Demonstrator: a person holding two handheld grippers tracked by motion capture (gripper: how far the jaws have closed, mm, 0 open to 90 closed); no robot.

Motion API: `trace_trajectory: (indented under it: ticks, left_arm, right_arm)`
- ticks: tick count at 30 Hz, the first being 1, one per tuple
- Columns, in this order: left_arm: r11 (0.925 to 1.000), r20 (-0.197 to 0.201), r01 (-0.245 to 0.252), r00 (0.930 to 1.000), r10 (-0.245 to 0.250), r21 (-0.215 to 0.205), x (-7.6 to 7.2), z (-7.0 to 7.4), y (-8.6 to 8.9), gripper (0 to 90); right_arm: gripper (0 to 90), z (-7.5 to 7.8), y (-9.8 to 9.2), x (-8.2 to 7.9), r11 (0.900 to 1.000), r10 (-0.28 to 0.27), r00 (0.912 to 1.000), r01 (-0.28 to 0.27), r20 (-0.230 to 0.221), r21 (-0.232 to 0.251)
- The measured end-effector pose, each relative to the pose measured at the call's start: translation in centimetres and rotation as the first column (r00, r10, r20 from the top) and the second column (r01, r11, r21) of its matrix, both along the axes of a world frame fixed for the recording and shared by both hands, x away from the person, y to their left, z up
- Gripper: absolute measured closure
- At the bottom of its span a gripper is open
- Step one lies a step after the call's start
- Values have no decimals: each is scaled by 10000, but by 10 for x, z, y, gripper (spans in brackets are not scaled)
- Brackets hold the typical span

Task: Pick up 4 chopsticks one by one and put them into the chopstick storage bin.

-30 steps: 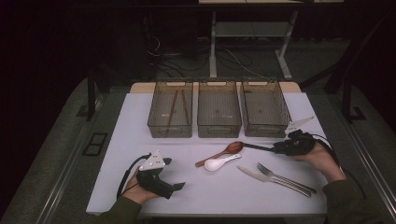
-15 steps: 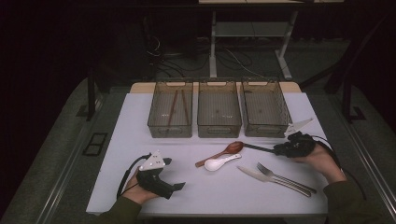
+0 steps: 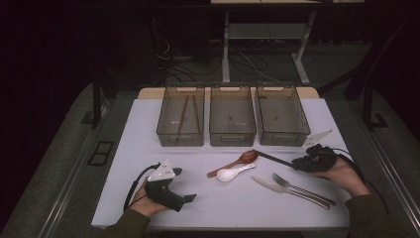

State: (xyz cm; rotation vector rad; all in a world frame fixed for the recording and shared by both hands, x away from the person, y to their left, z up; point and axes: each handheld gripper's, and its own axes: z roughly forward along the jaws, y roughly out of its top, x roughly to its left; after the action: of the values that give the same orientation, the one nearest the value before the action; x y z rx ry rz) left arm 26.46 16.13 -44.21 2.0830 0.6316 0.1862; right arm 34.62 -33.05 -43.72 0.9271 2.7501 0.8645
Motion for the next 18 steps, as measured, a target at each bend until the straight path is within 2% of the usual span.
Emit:
trace_trajectory:
  ticks: [5, 7, 11, 14, 18]
  left_arm:
    - [10000, -14, 25, 10000, -25, -11, 0, 0, 0, 0]
    - [10000, -11, 30, 10000, -30, -2, 0, 0, -1, 0]
    - [10000, -6, 34, 10000, -34, -20, 0, 0, -1, 0]
    - [10000, -5, 52, 10000, -52, -11, 0, 0, -1, 0]
    - [10000, 17, 73, 10000, -73, -3, 0, 0, -1, 0]
  right_arm:
    - [786, 1, 0, -6, 9999, 36, 10000, -36, -15, -101]
    - [759, 1, 0, -7, 9999, 17, 10000, -16, 38, -102]
    - [738, 7, -1, -10, 9999, -3, 9995, -2, 303, 163]
    - [759, 12, -1, -13, 9993, 69, 9992, -82, 385, 359]
    - [798, 12, 2, -15, 9993, 234, 9988, -246, 436, 271]
